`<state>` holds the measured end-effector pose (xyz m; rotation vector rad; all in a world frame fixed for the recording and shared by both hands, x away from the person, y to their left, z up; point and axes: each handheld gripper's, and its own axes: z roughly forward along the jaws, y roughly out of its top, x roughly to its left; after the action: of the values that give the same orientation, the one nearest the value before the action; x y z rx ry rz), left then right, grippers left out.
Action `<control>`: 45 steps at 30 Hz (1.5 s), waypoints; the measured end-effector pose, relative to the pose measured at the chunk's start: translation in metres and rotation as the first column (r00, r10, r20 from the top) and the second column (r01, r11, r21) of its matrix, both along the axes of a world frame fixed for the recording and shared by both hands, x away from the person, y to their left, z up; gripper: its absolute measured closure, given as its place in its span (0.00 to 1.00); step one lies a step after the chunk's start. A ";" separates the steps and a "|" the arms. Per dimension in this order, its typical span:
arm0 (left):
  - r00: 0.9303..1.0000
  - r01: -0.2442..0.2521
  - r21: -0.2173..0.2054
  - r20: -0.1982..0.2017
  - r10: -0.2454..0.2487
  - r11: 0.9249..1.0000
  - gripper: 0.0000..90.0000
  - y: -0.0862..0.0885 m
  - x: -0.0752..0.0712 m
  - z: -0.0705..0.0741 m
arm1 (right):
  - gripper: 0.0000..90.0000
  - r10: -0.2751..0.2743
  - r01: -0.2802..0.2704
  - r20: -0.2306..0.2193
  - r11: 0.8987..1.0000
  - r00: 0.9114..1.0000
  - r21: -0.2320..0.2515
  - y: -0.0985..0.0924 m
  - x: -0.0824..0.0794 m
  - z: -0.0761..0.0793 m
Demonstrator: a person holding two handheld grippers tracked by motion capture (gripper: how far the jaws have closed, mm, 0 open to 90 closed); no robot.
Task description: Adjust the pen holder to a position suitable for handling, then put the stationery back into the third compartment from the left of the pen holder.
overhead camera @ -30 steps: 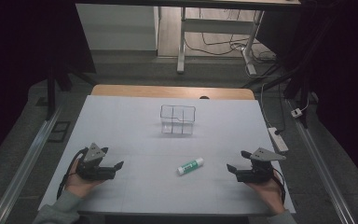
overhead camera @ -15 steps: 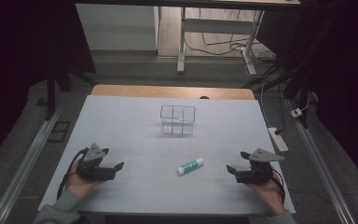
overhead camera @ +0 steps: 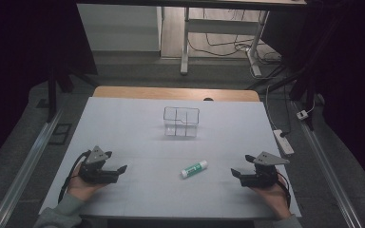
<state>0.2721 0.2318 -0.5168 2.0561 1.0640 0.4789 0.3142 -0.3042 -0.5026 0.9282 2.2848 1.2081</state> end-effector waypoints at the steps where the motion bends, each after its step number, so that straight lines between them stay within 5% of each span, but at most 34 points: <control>1: 1.000 0.001 0.001 0.000 -0.001 1.000 0.21 0.000 0.000 0.000 | 0.19 -0.001 0.001 0.001 1.000 1.000 0.000 0.000 0.000 0.000; 19: 1.000 0.010 0.013 -0.011 -0.009 1.000 0.22 0.000 0.001 -0.002 | 0.19 0.011 -0.012 0.025 0.999 1.000 0.039 0.004 0.006 0.004; 35: 1.000 0.005 0.018 -0.009 -0.005 1.000 0.22 -0.002 -0.002 0.001 | 0.20 0.105 -0.105 0.001 0.994 0.994 -0.036 0.022 0.004 0.011; 45: 1.000 0.007 0.021 -0.021 -0.006 1.000 0.21 -0.002 -0.002 0.000 | 0.23 0.179 -0.175 0.040 0.980 0.983 -0.092 0.035 0.012 0.024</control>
<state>0.2701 0.2300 -0.5173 2.0866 1.0688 0.4675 0.3260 -0.2691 -0.4787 0.6685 2.4027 1.1758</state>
